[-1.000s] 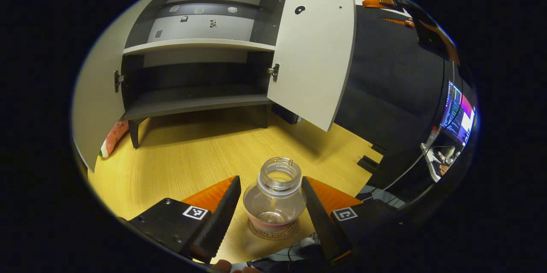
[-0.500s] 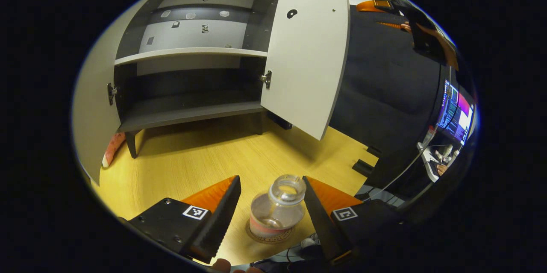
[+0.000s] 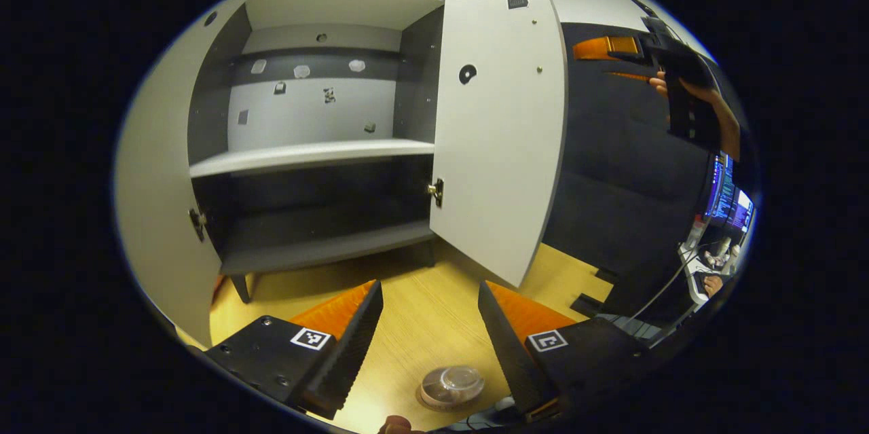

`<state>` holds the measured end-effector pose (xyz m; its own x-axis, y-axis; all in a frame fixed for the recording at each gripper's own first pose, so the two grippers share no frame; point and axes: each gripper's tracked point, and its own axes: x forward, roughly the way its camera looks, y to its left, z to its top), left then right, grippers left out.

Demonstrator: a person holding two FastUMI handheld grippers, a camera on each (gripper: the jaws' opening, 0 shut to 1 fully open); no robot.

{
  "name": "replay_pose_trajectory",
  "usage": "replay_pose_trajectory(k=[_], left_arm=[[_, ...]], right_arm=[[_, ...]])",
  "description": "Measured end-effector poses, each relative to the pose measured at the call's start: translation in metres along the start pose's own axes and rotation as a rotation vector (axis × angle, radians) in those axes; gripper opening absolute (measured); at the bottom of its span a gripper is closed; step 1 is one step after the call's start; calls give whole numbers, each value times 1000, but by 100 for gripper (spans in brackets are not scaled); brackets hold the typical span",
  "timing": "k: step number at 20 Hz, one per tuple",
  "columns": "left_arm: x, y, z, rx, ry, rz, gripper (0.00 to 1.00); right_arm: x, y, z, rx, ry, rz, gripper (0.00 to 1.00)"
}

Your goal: Grasp the bottle in the cabinet with the left hand and place it on the coaster, then close the right door with the right hand and the left door with the left hand.

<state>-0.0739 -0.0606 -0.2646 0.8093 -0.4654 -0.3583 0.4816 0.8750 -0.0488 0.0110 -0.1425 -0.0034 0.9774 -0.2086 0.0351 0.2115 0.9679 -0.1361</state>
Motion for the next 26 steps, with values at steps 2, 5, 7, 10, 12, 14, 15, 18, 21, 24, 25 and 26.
replay_pose_trajectory(k=[2, 5, 7, 10, 12, 14, 15, 18, 21, 24, 25, 26], left_arm=[[0, 4, 36, 21, -40, 23, 92], [-1, 8, 89, 23, -129, 56, 94], [-2, 15, 116, 20, -155, 98, 94], [-2, 28, 142, 35, -135, 175, 94], [-2, 36, 158, 58, -129, 221, 94], [-5, 41, 173, 54, -132, 255, 94], [-6, 43, 182, 45, -139, 267, 94], [-14, 52, 204, -9, -164, 317, 94], [-28, 72, 224, -60, -207, 406, 94], [-46, 94, 236, -66, -236, 508, 94], [-52, 102, 238, -58, -244, 540, 94], [-56, 106, 241, -50, -253, 561, 94]], right_arm=[[1, -2, 1, 15, -4, 0, 94], [2, -3, 0, 30, -7, 2, 98], [1, -3, -2, 42, -5, 7, 98], [2, -3, -2, 52, -6, 13, 98], [2, -1, -4, 57, -4, 20, 94], [4, 0, -4, 59, -6, 26, 94], [4, 0, -3, 60, -7, 28, 94], [6, 5, -4, 62, -7, 47, 98], [8, 9, -3, 57, -11, 64, 94], [9, 17, -5, 60, -7, 89, 98], [10, 19, -5, 60, -6, 95, 98], [13, 20, -6, 58, -5, 97, 98]])
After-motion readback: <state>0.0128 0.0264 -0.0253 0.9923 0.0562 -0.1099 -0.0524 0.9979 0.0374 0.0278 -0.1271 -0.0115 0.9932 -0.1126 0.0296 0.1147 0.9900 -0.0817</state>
